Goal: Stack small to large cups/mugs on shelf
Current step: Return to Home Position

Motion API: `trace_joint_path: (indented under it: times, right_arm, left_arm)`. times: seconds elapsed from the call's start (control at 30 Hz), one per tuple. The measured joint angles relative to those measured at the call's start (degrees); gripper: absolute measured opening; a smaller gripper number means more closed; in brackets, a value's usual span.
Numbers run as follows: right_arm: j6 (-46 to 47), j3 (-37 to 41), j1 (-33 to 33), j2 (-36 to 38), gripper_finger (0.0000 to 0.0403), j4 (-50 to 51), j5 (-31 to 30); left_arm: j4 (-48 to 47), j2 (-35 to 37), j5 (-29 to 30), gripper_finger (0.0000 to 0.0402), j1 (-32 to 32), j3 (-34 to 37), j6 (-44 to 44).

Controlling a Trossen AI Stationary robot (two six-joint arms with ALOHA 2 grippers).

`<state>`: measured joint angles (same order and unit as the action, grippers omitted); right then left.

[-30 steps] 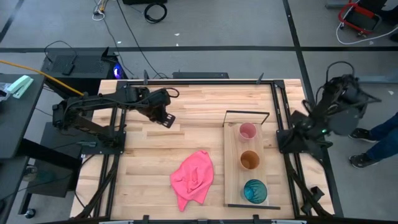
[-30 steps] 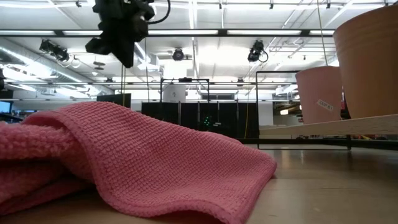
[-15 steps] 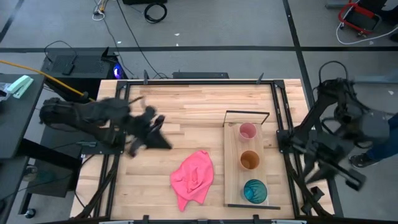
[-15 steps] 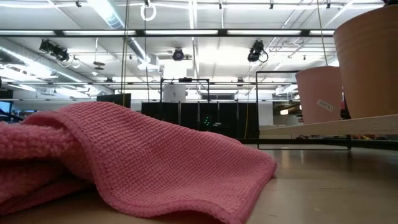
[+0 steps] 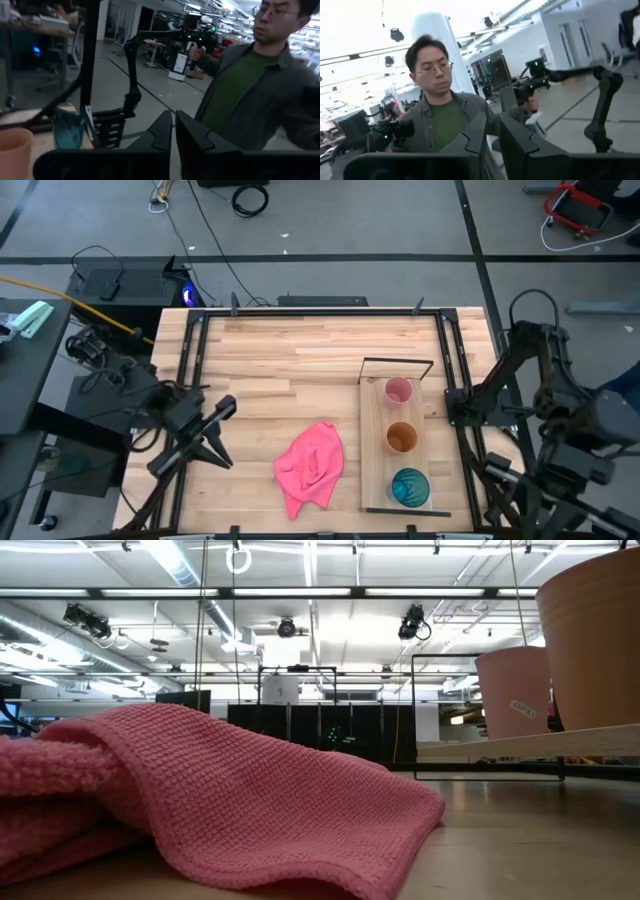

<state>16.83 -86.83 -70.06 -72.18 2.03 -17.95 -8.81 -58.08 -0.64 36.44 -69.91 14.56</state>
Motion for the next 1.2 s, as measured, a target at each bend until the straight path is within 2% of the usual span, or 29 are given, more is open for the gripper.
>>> trace_joint_path:
  times: [0.1,0.17,0.37,0.5,0.7,1.0,1.1,1.2]
  right_arm:
    - [-2.75,2.6,0.01,0.67,0.0055,-3.21,0.03]
    - [-4.48,7.6,0.69,3.27,0.0055,-7.75,0.26]
    - [-5.37,29.79,5.94,16.79,0.0055,-25.32,8.97]
    - [-2.97,39.5,11.22,26.43,0.0055,-29.47,11.53]
    - [-5.26,46.31,18.7,36.06,0.0055,-25.76,15.76]
    - [-7.81,46.76,29.51,45.33,0.0055,-12.56,15.45]
    - [-10.26,46.76,34.18,48.19,0.0055,-8.67,13.78]
    - [-13.95,46.76,39.41,50.76,0.0055,-4.34,7.33]
  left_arm:
    - [0.05,0.04,0.53,0.0028,1.17,0.0,-3.92]
    - [-0.12,0.37,0.48,0.003,1.38,0.02,-5.91]
    - [-1.08,2.0,0.43,0.004,1.23,0.04,-7.75]
    - [-1.55,3.93,-3.7,0.0039,-0.72,0.04,-9.32]
    - [-5.83,7.35,-7.82,0.003,-6.45,0.04,-9.34]
    - [-13.0,12.02,-9.94,0.0033,-19.08,0.04,-8.34]
    - [-13.39,12.2,-11.48,0.0038,-23.55,0.04,-9.34]
    - [-13.56,12.0,-11.61,0.004,-28.05,0.04,-10.77]
